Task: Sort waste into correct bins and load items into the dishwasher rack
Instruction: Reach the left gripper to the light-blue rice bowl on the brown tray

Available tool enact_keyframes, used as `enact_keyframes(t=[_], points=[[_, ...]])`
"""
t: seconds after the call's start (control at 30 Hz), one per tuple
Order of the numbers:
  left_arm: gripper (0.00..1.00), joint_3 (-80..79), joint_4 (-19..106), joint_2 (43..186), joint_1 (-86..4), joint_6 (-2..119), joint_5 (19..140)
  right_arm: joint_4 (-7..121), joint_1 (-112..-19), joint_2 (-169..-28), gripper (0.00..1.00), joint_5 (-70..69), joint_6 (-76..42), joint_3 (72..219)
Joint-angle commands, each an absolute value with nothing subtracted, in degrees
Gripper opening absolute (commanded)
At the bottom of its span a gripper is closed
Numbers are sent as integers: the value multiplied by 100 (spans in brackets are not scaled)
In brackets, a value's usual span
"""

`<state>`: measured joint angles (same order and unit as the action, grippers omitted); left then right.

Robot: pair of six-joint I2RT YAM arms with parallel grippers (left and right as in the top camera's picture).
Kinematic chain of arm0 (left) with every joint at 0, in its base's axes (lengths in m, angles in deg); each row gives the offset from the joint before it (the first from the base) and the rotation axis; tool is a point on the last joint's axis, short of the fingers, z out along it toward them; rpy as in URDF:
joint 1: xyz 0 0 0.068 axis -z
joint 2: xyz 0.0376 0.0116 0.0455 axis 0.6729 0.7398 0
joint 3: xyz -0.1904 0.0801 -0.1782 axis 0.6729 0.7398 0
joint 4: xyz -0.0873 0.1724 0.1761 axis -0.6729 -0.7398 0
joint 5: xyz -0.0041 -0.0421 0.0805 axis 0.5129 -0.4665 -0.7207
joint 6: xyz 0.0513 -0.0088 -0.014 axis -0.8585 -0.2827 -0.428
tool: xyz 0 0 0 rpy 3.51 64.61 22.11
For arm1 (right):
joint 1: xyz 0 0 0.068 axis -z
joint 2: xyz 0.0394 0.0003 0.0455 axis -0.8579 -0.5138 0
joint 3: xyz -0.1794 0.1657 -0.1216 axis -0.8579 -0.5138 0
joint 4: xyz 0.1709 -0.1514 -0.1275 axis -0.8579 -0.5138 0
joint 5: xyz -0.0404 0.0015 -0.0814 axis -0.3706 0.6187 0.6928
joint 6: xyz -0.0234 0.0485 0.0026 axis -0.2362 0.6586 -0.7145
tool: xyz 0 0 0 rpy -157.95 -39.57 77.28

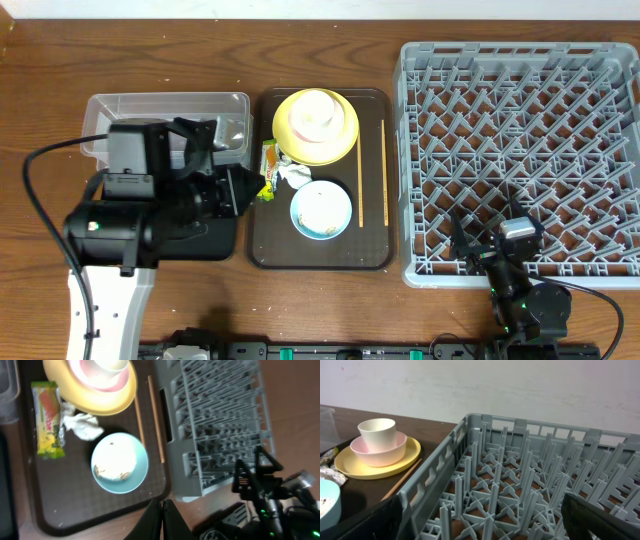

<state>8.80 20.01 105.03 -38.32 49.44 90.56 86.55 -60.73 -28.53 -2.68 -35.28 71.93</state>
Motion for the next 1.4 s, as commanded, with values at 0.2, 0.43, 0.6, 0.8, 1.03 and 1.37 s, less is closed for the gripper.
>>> enact_keyframes(t=[0.2,0.43,0.6,0.8,1.03,1.37], points=[[7,1084,2537,10704,-1878,6122,6542,8629,-6130,-2851,99,-233,-3596,7186],[13,1084,3112,11598,-396,6399,5679,8629,-6130,-2851,99,-233,-3596,7186],[17,1084,3475,12414,78,6397,5434,8629,-6130,-2851,99,-233,-3596,7186],[17,1084,3802,13242,146,6397,5417,8629,-6130,-2851,99,-233,-3596,7186],[17,1084,3988,13777,146,6397,5417,8629,-6130,-2851,99,-233,-3596,7186],[17,1084,4049,14333,152,6399,5417,8629,-6130,-2851,99,-233,-3596,7186]])
